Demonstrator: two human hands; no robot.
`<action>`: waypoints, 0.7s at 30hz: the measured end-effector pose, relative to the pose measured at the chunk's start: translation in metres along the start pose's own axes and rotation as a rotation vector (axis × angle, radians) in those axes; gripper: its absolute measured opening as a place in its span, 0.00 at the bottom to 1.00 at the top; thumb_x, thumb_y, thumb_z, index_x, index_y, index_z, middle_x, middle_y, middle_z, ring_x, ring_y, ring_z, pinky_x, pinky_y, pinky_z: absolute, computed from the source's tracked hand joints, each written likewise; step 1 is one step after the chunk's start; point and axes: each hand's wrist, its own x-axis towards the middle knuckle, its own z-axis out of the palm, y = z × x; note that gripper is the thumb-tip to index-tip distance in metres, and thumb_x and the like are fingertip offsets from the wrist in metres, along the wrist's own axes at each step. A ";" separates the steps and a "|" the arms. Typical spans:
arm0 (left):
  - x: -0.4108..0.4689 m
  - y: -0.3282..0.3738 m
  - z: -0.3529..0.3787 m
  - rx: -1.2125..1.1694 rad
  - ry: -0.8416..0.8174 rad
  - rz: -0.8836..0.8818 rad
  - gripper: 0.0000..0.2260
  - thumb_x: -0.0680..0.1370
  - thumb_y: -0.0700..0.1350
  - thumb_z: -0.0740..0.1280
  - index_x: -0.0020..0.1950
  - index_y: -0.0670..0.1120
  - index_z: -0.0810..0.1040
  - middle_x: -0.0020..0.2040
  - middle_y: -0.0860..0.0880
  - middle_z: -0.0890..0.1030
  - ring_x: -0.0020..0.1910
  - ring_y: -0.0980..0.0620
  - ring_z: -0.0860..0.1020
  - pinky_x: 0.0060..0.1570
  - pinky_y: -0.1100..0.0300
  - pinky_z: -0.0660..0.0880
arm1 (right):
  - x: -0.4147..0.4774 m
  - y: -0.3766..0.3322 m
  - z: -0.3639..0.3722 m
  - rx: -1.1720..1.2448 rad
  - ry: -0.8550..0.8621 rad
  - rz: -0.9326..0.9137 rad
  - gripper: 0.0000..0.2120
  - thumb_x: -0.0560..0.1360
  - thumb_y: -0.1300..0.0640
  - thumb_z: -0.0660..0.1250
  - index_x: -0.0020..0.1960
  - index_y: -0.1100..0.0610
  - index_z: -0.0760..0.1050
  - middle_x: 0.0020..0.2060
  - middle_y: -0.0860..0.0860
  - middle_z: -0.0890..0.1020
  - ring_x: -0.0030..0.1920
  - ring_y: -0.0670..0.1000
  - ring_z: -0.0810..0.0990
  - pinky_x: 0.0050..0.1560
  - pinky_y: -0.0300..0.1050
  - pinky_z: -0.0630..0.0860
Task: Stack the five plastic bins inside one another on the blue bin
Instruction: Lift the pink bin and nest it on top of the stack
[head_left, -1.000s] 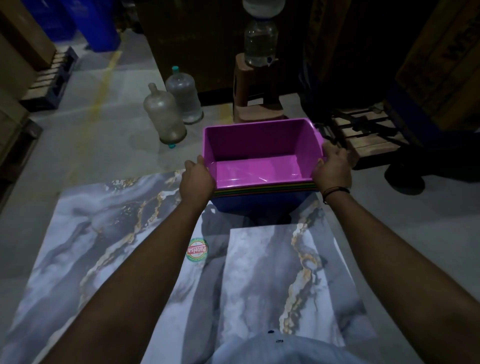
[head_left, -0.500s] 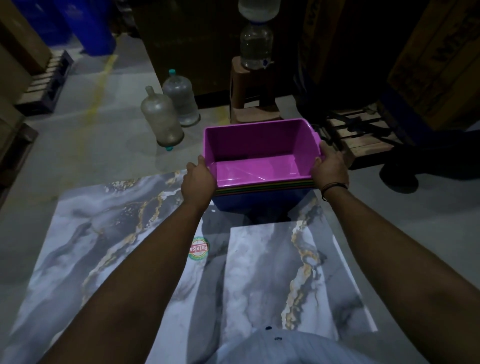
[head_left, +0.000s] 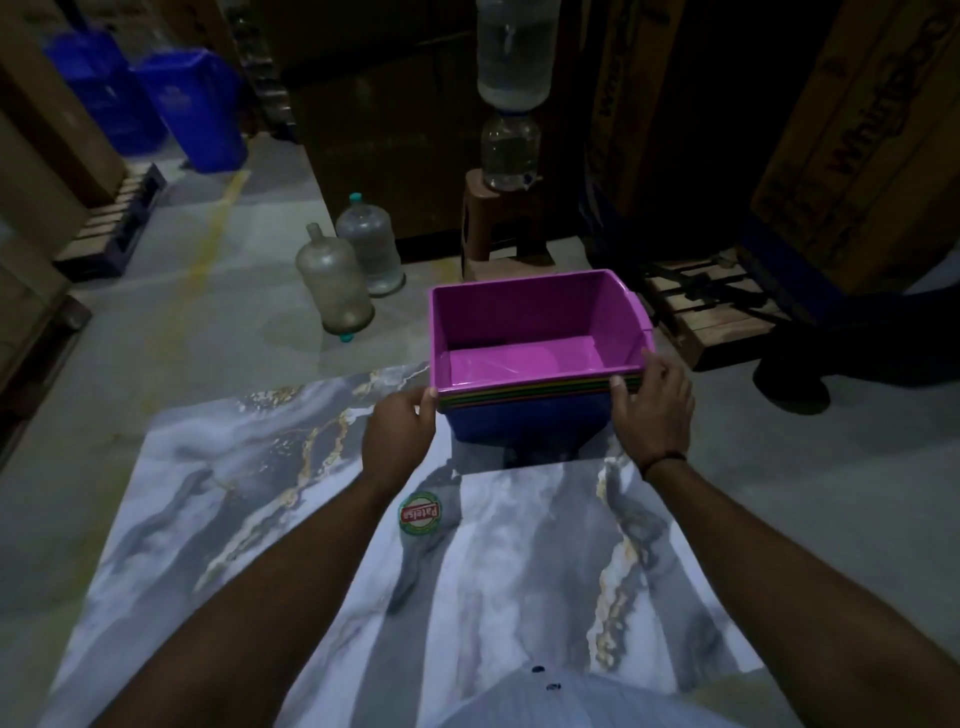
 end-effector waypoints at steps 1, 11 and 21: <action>-0.008 -0.004 0.000 0.015 0.012 0.018 0.15 0.84 0.51 0.61 0.44 0.50 0.84 0.38 0.46 0.84 0.39 0.46 0.82 0.35 0.58 0.67 | -0.011 -0.003 0.005 -0.027 -0.024 -0.002 0.27 0.78 0.44 0.62 0.73 0.56 0.64 0.70 0.63 0.67 0.68 0.65 0.68 0.65 0.64 0.67; -0.037 -0.020 -0.019 0.186 -0.009 0.215 0.14 0.82 0.58 0.61 0.58 0.57 0.85 0.56 0.56 0.86 0.48 0.53 0.84 0.46 0.55 0.81 | -0.057 -0.067 0.019 0.003 -0.120 -0.209 0.24 0.76 0.43 0.59 0.67 0.55 0.73 0.71 0.59 0.70 0.70 0.63 0.66 0.65 0.67 0.68; -0.056 -0.062 -0.040 0.213 -0.042 0.216 0.14 0.82 0.57 0.60 0.55 0.56 0.85 0.50 0.56 0.87 0.46 0.53 0.83 0.41 0.57 0.79 | -0.075 -0.118 0.022 -0.268 -0.381 -0.346 0.36 0.77 0.49 0.66 0.80 0.51 0.54 0.77 0.59 0.58 0.75 0.62 0.59 0.68 0.61 0.68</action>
